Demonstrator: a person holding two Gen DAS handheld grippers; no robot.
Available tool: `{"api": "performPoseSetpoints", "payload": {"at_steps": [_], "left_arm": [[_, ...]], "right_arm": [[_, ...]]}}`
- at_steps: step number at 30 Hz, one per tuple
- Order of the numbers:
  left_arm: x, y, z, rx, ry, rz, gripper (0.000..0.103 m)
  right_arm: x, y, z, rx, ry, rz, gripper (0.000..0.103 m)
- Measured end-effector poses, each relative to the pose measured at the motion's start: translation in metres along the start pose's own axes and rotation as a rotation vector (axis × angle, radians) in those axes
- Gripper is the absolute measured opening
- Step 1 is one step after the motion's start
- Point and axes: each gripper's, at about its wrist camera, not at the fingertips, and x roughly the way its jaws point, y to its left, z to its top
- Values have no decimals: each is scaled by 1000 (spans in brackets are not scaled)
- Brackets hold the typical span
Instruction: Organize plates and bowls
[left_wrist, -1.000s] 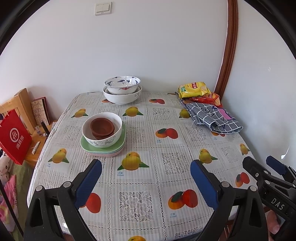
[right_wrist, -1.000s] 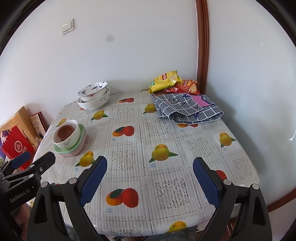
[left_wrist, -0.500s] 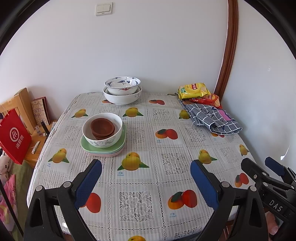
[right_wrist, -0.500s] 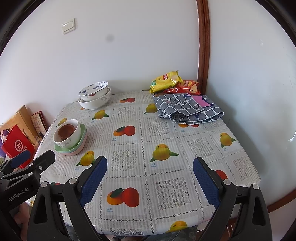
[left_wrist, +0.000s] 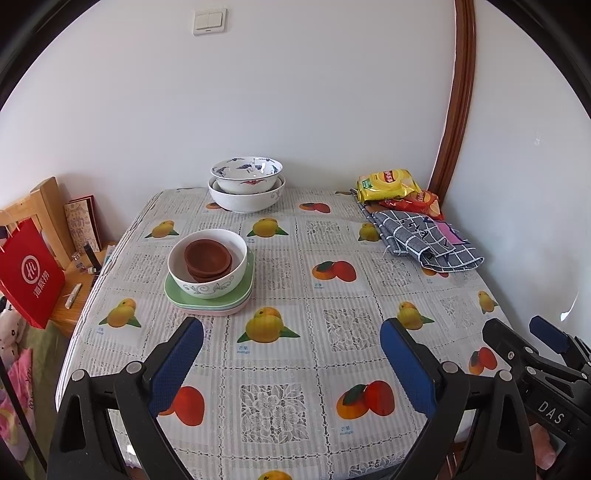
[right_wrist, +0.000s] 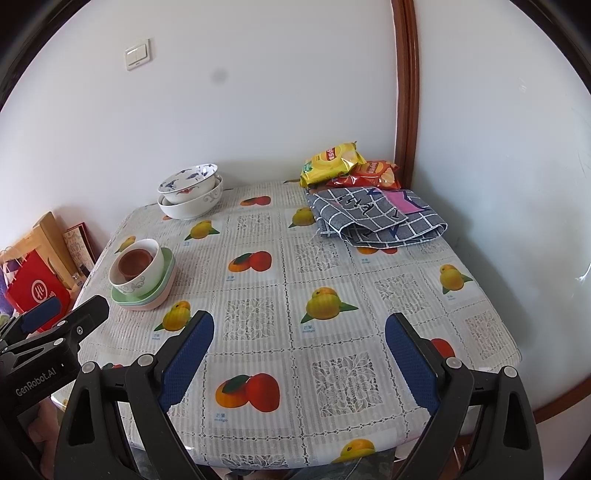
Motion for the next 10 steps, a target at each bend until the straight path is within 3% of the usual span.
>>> {"api": "performPoseSetpoints", "payload": {"at_steps": [10], "left_arm": [[0, 2, 1, 7, -24, -1, 97]], "right_arm": [[5, 2, -3, 6, 4, 13, 93]]}}
